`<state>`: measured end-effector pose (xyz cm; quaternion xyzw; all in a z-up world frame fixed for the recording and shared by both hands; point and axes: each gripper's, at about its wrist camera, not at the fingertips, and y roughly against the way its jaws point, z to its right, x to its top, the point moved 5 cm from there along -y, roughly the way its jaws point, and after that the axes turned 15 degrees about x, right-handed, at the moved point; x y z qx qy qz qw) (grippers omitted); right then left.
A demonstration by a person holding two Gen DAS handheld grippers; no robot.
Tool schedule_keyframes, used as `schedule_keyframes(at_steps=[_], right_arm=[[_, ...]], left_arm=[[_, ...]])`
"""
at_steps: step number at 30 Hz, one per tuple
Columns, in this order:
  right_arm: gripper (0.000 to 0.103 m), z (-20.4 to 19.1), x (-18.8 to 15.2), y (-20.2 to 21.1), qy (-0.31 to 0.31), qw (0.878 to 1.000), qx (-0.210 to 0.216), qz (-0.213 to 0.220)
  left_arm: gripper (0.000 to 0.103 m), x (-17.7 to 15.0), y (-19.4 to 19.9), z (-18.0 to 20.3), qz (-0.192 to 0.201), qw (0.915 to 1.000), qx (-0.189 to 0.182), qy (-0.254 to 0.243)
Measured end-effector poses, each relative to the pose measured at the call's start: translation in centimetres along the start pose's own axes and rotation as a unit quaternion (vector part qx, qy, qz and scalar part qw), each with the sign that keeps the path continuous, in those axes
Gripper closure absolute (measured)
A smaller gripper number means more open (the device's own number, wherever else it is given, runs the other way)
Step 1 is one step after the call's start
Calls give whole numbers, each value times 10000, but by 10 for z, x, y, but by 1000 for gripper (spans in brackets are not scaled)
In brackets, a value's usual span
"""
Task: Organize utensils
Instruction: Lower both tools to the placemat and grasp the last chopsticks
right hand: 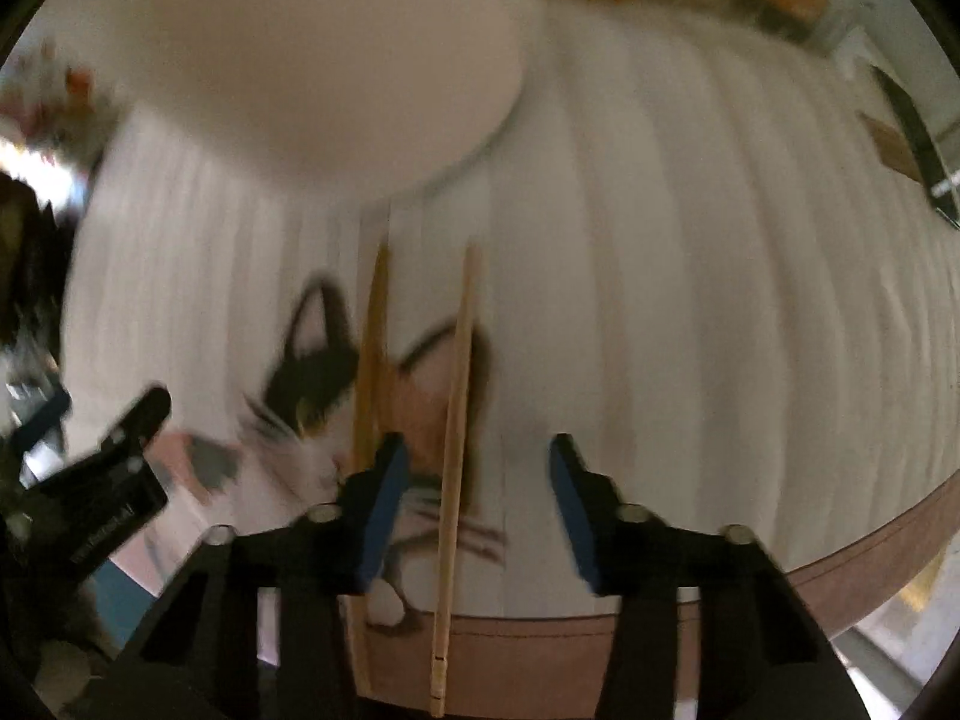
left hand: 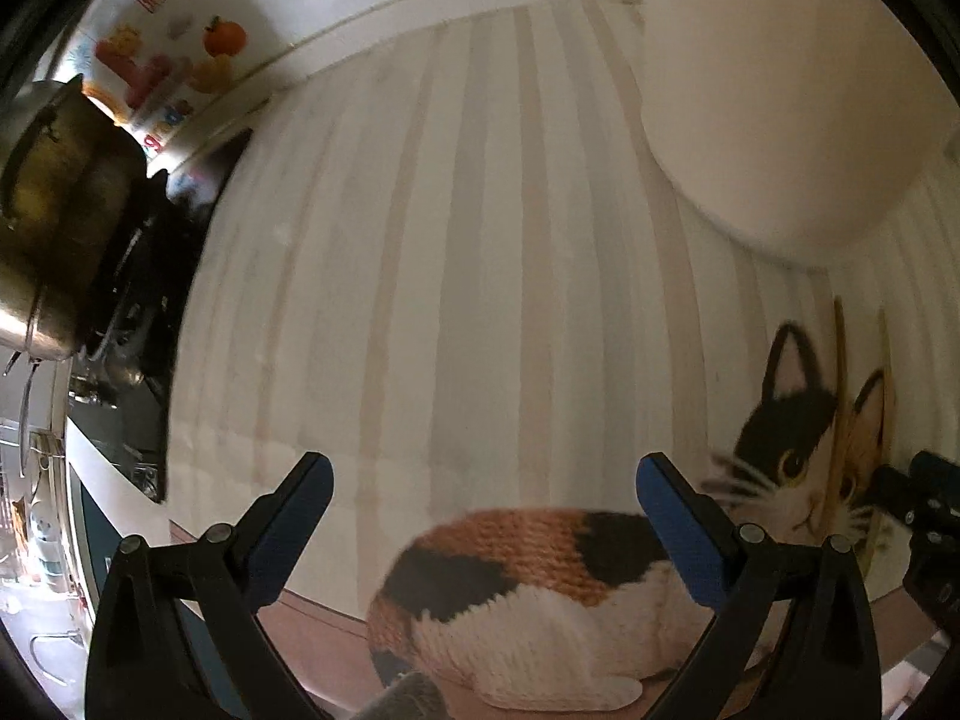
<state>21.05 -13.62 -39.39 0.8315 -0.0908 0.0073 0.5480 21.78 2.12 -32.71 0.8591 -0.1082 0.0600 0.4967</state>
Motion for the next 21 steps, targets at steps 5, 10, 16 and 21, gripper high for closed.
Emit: schedule_keyframes(at_steps=[5,10,16,21], right_arm=[[96,2,-3,0,514,9969,-598,76],[96,54,-2,19,157,9959,-887,126],[96,113,-6,40,-370,9949,-919,181],[96,147,-5,48,-545,9955,-750,172]], left_arm=[[0,-6,10,16,-6,9997,-143,-180],[0,-3,25,44,54,9979,-467,-443],[0,-3,43,87,147,9924,-864,-868],[7,-2,45,112,-15,9891,-1040,-1039]])
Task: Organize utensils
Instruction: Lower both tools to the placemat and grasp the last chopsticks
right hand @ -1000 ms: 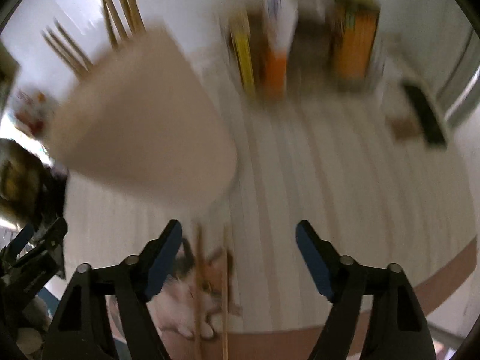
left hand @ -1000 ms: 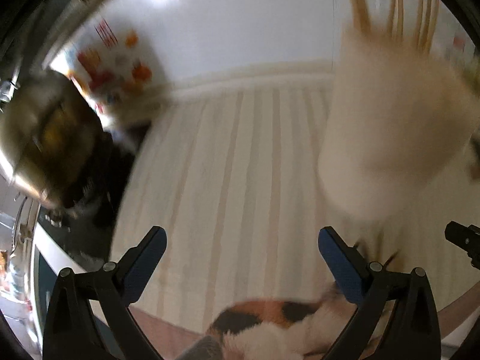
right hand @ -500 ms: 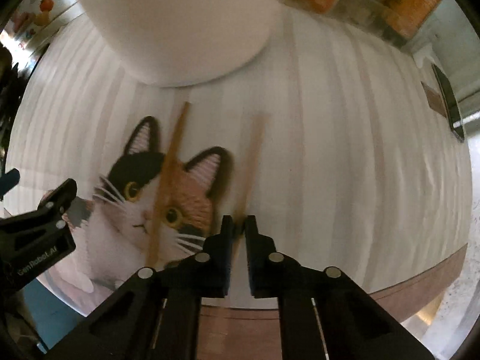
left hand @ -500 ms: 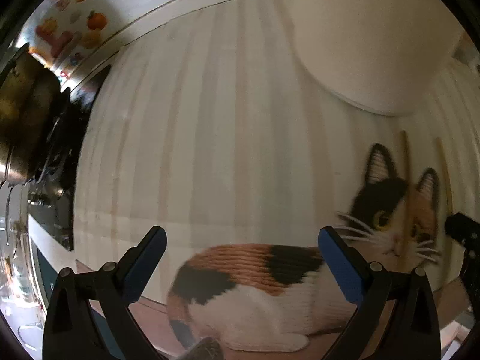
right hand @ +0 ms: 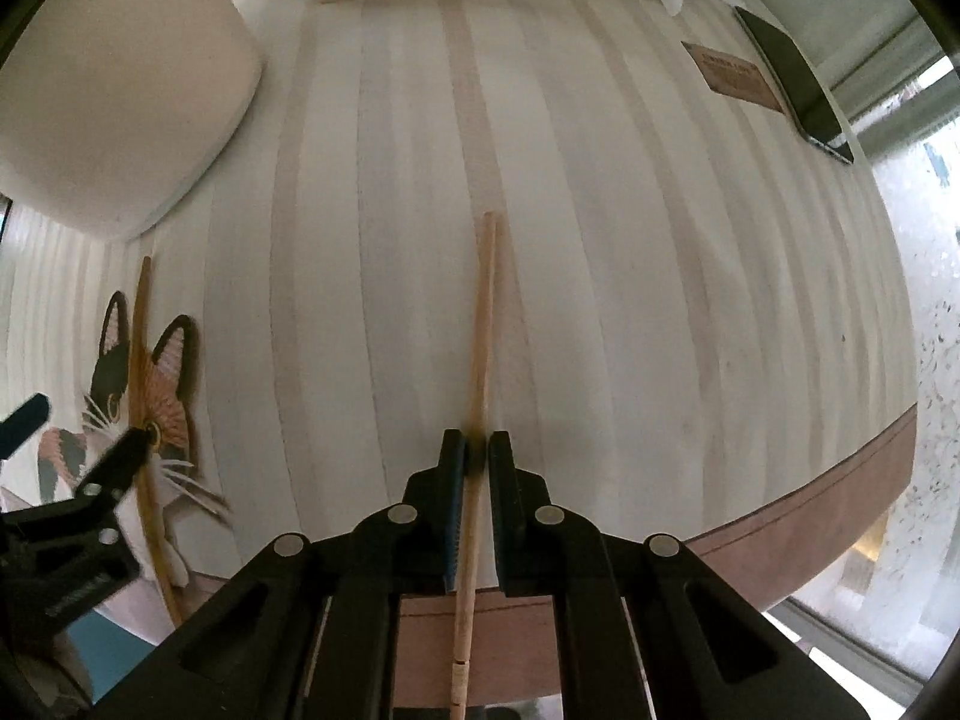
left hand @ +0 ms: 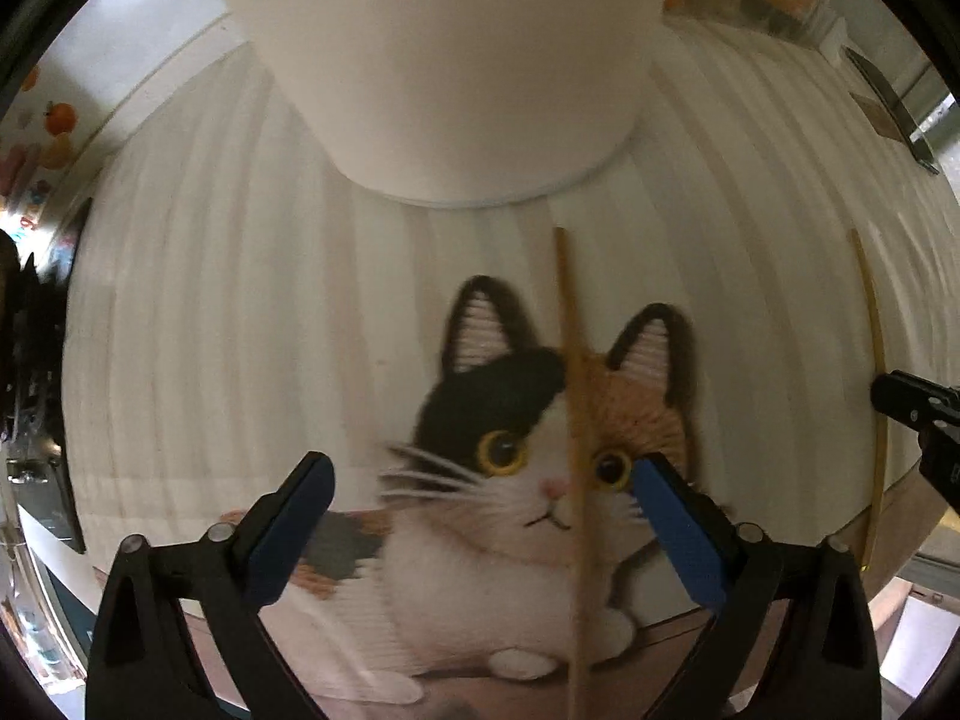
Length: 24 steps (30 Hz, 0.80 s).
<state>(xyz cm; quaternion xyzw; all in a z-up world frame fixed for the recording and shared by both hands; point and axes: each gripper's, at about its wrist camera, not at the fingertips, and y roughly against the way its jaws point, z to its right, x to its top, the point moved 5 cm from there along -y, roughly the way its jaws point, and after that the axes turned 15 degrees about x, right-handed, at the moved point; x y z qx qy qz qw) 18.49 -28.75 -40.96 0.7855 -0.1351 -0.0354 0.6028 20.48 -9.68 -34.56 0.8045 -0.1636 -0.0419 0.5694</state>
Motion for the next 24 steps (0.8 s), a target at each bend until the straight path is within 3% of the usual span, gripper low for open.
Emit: schedule_keyframes(at_steps=[2,5,7,8,9,10,12,14,19,24], right_arm=[[94,7,3,2,10,10000,-41,2],[93,13,0,6,4,10000,-68,38],[93,7,1,1,21,10000,-85,46],[93,8,-2,1,27,9999,-97,50],[93,-8,-5,3,24,9999,-109,58],[95,-10,-7,3,30,9999,-126,67],[95,-23,-13,-2,63,9999,-135,65],[95,-39,-5,-10,69,10000,71,4],[96,-77,-20,-21,267,9971,656,-267],[95,-97,-31,-26,696,9964,344,-341]], left_arm=[[12,1,-1,2,-33,10000,-76,55],[33,1,1,1,2,9992,-361,159],[65,2,5,-1,42,9985,-502,201],[74,2,6,-2,54,9985,-508,184],[92,2,6,-4,36,9987,-488,164],[96,0,4,-12,-1,9987,-479,176],[97,-4,1,-20,-75,9986,-461,252],[97,-12,-4,-36,-218,9981,-425,396],[97,-28,-13,-63,-515,9944,-513,768],[97,-26,-14,-65,-513,9944,-471,798]])
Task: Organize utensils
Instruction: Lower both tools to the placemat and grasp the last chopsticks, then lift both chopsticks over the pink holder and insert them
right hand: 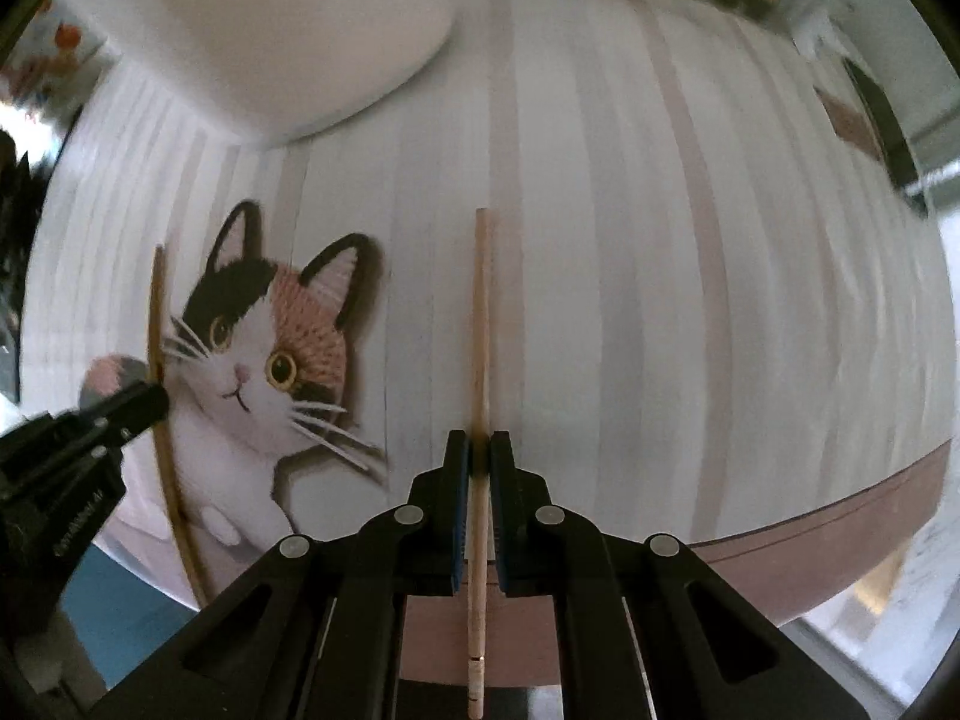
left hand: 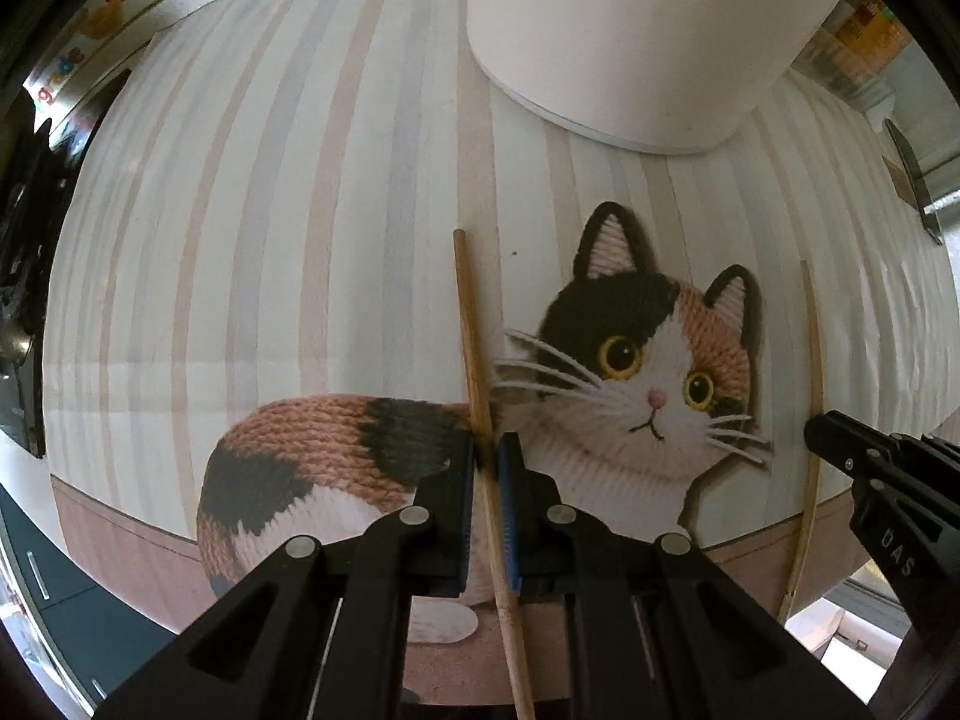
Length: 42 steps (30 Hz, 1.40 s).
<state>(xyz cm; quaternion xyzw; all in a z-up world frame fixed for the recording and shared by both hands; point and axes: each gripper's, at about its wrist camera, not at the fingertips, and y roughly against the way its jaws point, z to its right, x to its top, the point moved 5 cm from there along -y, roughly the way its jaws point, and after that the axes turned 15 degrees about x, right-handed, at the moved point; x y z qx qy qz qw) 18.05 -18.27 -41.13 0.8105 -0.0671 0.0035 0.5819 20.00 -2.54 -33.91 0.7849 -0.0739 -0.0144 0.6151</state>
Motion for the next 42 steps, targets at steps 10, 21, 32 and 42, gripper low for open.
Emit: schedule_keyframes(at_steps=[10,21,32,42], right_arm=[[95,-15,-11,-6,348,9987,-271,-248],[96,-31,3,32,76,9981,-163,596],[96,-57,41,146,363,9779,55,2060],[96,-91,80,277,545,9416,729,3243]], left_arm=[[97,-5,4,7,52,10000,43,-22],[99,11,58,-7,1125,9919,548,228],[99,35,165,-40,2305,9692,532,691],[99,63,298,-87,3260,9366,-97,1280]])
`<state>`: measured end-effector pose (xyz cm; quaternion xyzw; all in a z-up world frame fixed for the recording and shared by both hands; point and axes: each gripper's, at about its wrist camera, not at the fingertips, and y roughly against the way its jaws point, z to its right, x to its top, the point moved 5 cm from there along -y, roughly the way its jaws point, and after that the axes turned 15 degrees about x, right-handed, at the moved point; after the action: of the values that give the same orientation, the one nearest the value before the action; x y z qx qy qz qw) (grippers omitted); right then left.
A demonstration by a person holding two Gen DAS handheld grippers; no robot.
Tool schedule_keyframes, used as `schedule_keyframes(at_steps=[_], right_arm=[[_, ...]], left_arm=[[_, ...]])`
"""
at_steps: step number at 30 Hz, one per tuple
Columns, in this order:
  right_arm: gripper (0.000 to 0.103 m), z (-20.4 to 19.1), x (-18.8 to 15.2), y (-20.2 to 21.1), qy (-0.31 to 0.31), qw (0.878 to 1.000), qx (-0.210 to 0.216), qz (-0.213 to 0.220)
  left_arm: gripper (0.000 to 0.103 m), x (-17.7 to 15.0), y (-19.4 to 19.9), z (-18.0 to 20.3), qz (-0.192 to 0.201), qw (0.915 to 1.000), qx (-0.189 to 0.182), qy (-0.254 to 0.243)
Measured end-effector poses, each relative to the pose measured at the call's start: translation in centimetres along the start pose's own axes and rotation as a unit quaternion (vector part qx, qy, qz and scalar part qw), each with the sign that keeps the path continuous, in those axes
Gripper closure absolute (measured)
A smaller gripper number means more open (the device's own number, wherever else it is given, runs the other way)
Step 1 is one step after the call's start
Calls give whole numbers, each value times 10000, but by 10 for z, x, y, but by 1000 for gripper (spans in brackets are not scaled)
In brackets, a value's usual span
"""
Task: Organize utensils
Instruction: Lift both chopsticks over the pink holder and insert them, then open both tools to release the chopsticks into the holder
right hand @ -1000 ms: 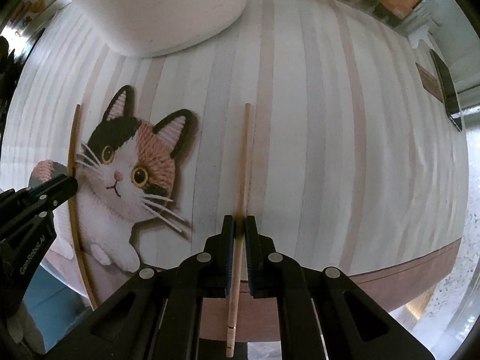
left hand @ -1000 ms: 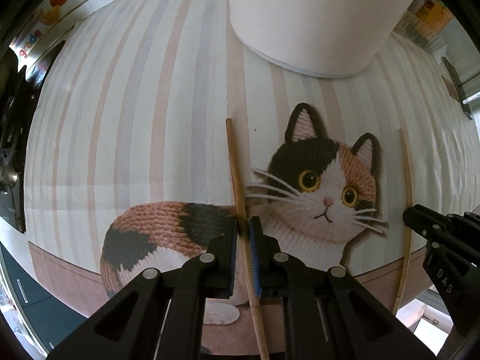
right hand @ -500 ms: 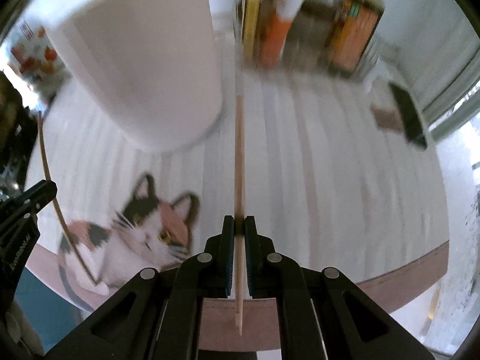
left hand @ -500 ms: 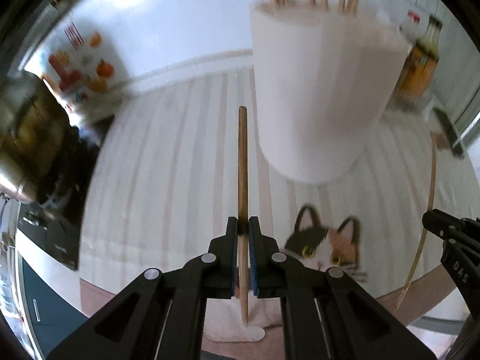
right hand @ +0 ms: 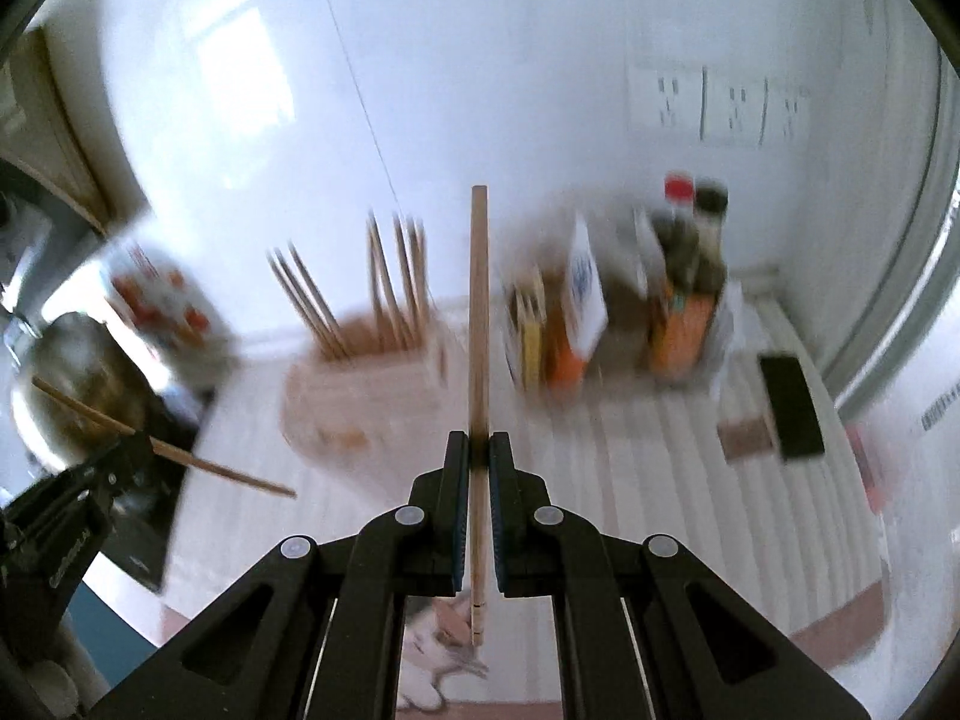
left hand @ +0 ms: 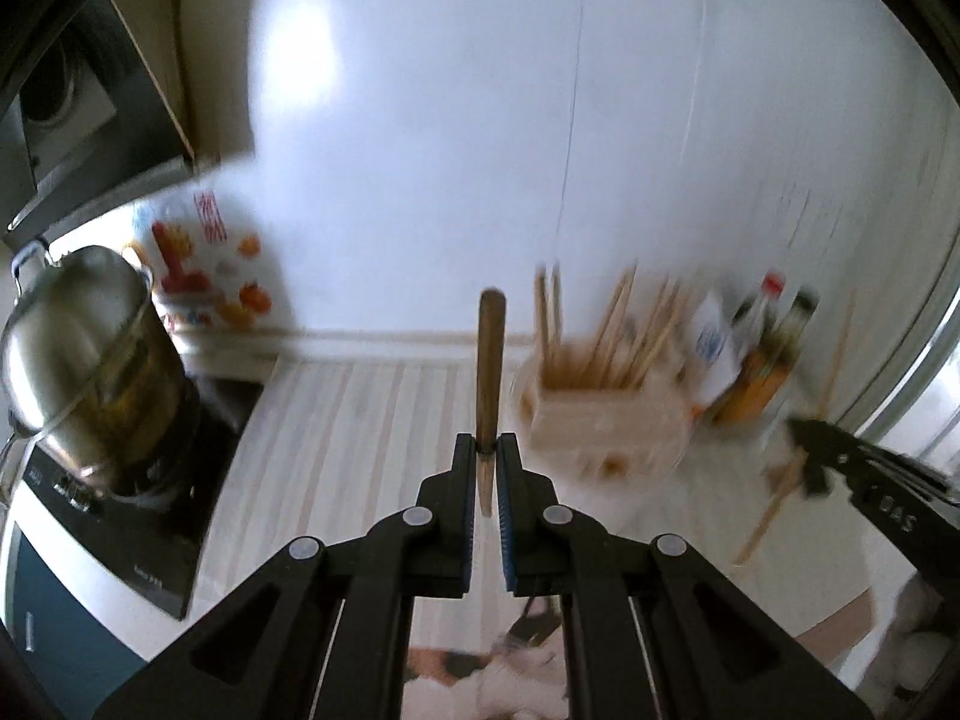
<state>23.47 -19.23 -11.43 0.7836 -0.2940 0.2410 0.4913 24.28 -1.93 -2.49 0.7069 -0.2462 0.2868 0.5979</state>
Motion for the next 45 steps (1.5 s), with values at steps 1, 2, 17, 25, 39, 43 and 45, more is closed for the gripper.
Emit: schedule_keyframes(at_steps=[1,2,17,25,39,43,45], right_arm=[[96,-2,11,4,-25,9999,94,74],[96,-5,27,11,-64,9995,214,214],[96,-14,146,-36,-197,9926,516,1080],[96,-1,129,-98,-320,9933,526,980],[96,17,103,-123,-403,9961,690,365],[83,20,99,-110,-449,9953,835,199],[67,20,98,-97,-415,9952,843,262]], left_arm=[[99,8,6,-2,49,10000,-58,61],[99,17,12,-3,113,9998,-105,106],[99,107,-23,25,42,9975,-492,501],[99,91,-94,52,-659,9955,-509,455],[94,73,-110,55,-1077,9928,-441,292],[62,76,-88,41,-805,9959,-241,328],[28,75,-79,33,-614,9976,-40,328]])
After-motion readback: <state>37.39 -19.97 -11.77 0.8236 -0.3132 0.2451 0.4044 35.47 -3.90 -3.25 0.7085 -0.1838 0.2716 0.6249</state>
